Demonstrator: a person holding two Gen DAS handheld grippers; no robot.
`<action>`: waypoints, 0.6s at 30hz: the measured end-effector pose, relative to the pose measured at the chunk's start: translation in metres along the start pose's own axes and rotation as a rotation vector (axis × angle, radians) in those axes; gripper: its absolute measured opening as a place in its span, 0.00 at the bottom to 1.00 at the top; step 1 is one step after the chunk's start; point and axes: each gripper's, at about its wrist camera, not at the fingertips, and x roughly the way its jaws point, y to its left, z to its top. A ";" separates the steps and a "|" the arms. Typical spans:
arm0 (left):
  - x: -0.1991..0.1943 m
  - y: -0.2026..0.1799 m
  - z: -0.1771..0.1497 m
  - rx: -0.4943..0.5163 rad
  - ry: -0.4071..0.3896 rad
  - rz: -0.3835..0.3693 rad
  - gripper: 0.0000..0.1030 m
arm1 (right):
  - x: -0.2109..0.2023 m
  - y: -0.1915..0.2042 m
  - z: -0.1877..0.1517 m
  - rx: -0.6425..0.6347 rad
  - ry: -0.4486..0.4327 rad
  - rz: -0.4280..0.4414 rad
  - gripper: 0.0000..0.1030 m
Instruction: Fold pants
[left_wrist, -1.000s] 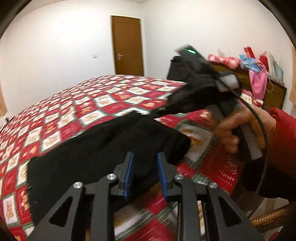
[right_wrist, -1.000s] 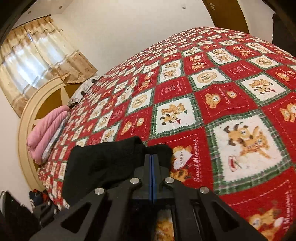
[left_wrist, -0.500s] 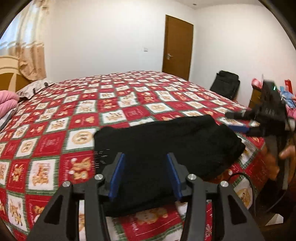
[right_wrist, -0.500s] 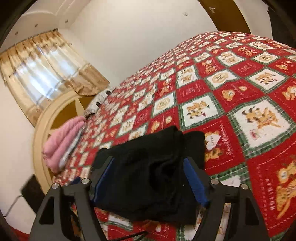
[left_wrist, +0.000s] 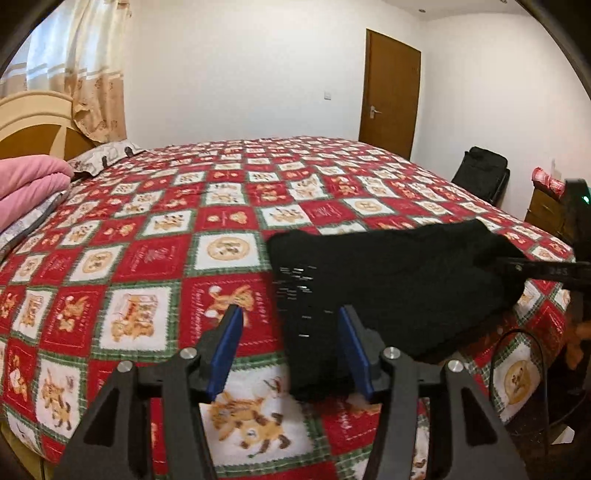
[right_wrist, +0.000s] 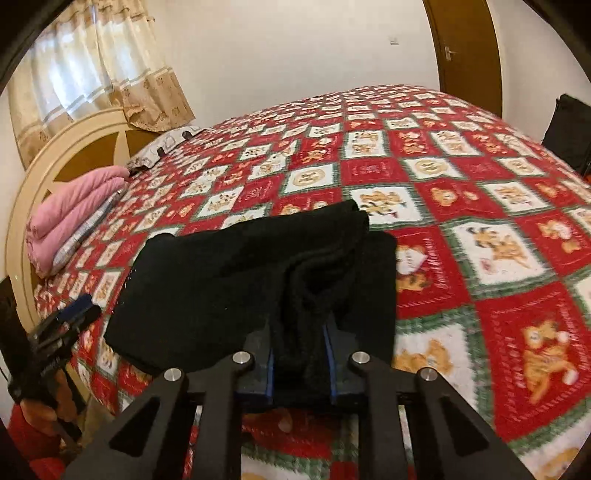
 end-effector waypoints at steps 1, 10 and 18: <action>0.001 0.003 0.000 -0.010 0.000 0.004 0.55 | 0.000 -0.003 -0.003 0.012 0.011 -0.007 0.20; 0.008 -0.002 0.012 0.029 -0.001 0.012 0.55 | -0.003 -0.048 -0.011 0.231 0.008 0.184 0.32; 0.030 -0.027 0.049 0.081 -0.045 -0.016 0.60 | -0.043 0.011 0.021 -0.048 -0.161 -0.044 0.29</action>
